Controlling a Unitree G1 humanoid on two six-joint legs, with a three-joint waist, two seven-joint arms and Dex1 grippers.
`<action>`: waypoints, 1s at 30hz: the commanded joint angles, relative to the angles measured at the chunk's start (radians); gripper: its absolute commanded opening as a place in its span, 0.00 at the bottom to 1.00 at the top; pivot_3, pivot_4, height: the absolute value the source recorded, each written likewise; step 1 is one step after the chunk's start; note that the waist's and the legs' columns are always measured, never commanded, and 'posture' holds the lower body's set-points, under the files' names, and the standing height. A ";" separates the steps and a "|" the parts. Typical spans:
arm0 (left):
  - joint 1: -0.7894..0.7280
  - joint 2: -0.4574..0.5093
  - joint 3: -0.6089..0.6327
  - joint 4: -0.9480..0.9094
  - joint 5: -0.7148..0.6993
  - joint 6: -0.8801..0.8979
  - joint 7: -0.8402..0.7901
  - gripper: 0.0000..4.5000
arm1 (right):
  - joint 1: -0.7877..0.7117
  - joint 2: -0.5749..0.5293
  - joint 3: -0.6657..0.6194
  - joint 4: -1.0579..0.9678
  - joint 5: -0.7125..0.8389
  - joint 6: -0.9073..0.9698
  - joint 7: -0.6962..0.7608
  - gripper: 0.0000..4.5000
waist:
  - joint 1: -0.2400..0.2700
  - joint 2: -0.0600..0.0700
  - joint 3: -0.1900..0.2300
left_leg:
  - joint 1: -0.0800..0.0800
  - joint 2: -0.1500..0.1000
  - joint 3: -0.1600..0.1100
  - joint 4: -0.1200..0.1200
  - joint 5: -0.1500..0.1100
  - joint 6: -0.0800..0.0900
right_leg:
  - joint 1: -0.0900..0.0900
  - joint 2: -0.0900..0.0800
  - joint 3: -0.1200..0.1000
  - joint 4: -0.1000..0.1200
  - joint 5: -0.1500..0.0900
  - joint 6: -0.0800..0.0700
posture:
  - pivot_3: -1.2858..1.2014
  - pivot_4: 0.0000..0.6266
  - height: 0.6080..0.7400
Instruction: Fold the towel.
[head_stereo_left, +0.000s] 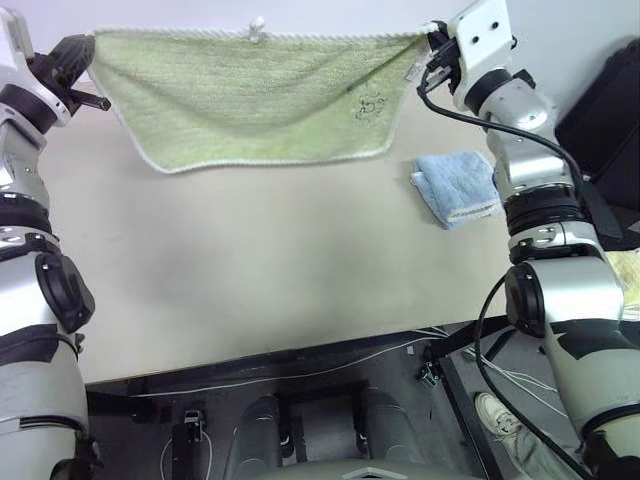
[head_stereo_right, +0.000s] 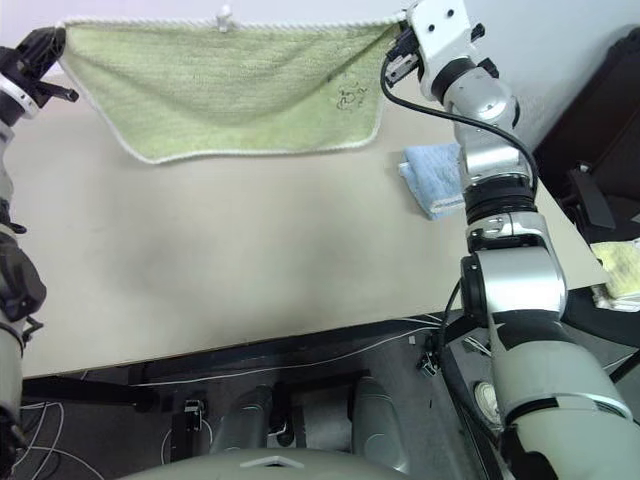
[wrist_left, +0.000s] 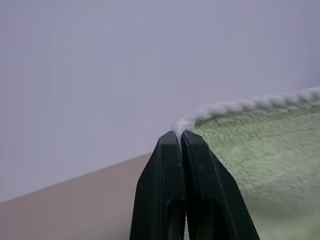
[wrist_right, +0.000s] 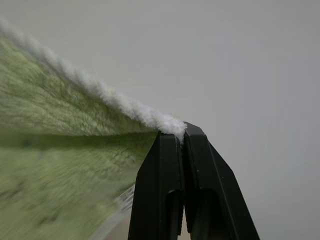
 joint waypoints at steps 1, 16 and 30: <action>0.024 0.066 0.002 0.008 0.012 -0.010 -0.123 0.01 | 0.126 -0.055 -0.015 -0.250 0.092 0.101 0.168 0.00 | -0.002 0.000 0.000 | 0.000 0.000 0.000 -0.001 0.000 0.000 | 0.000 0.000 0.000 0.000 0.000 0.001 | 0.52 0.24 1.00; 0.614 0.251 0.034 -0.103 -0.035 0.079 -0.526 0.01 | 0.778 -0.337 -0.011 -1.104 0.310 0.553 0.516 0.00 | 0.024 -0.005 0.001 | 0.001 0.002 -0.002 0.004 -0.004 0.002 | 0.000 -0.004 0.000 0.003 -0.003 -0.005 | 0.52 0.24 1.00; 1.060 0.351 0.144 -0.474 -0.169 0.372 -0.710 0.01 | 1.097 -0.556 -0.103 -1.252 0.439 0.608 0.716 0.00 | 0.025 -0.006 0.000 | 0.000 0.003 -0.004 0.001 -0.006 -0.001 | -0.002 -0.007 0.000 0.000 -0.003 -0.008 | 0.52 0.24 1.00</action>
